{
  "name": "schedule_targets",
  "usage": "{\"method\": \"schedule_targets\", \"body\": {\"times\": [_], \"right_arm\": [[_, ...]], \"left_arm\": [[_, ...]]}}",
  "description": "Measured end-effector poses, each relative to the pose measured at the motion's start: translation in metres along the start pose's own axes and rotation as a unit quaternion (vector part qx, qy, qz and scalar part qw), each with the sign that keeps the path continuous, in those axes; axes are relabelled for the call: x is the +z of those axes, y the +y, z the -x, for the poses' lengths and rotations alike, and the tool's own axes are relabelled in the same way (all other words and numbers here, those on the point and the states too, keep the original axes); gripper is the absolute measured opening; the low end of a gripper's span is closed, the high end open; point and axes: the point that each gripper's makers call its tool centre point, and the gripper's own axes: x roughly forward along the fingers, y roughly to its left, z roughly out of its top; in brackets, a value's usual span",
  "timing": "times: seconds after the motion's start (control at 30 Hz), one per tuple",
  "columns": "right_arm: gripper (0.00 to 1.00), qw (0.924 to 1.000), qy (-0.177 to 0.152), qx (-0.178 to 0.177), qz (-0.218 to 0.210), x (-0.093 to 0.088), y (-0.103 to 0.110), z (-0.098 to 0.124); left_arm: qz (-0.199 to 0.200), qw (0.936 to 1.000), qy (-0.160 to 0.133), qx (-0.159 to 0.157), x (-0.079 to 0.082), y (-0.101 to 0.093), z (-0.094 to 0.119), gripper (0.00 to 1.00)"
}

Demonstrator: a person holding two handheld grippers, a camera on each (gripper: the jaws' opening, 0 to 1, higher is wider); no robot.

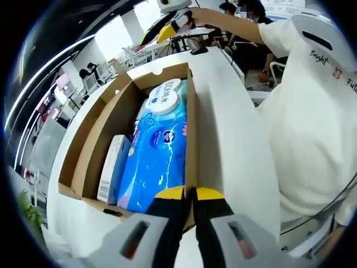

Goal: Operate the shoe box by opening the lid, removing the specified soft item, and placing it in the target area until the item is outside and the box remains undamaged.

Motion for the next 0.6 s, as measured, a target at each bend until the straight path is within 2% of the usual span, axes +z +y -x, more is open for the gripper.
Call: {"method": "schedule_targets", "body": {"times": [0.13, 0.2, 0.37, 0.4, 0.47, 0.6], "right_arm": [[0.44, 0.9996, 0.015, 0.01, 0.02, 0.001, 0.003, -0.005], [0.46, 0.9987, 0.032, 0.017, 0.036, -0.001, 0.005, -0.007], [0.46, 0.9959, 0.06, 0.034, 0.058, 0.002, 0.011, -0.017], [0.47, 0.9955, 0.063, 0.034, 0.062, 0.004, 0.012, -0.02], [0.5, 0.9962, 0.045, 0.027, 0.07, 0.013, 0.013, -0.026], [0.49, 0.9952, 0.049, 0.049, 0.07, 0.012, 0.025, -0.039]], "left_arm": [[0.0, 1.0, 0.001, -0.001, 0.0, 0.0, 0.0, 0.04], [0.0, 1.0, 0.001, 0.0, 0.0, 0.001, 0.0, 0.04], [-0.001, 1.0, 0.0, 0.003, 0.0, 0.001, 0.0, 0.05], [-0.001, 1.0, 0.0, 0.003, 0.0, 0.001, 0.0, 0.05], [0.0, 1.0, -0.001, 0.004, 0.0, 0.001, 0.0, 0.05], [-0.001, 1.0, -0.005, 0.005, 0.0, 0.002, 0.0, 0.05]]}}
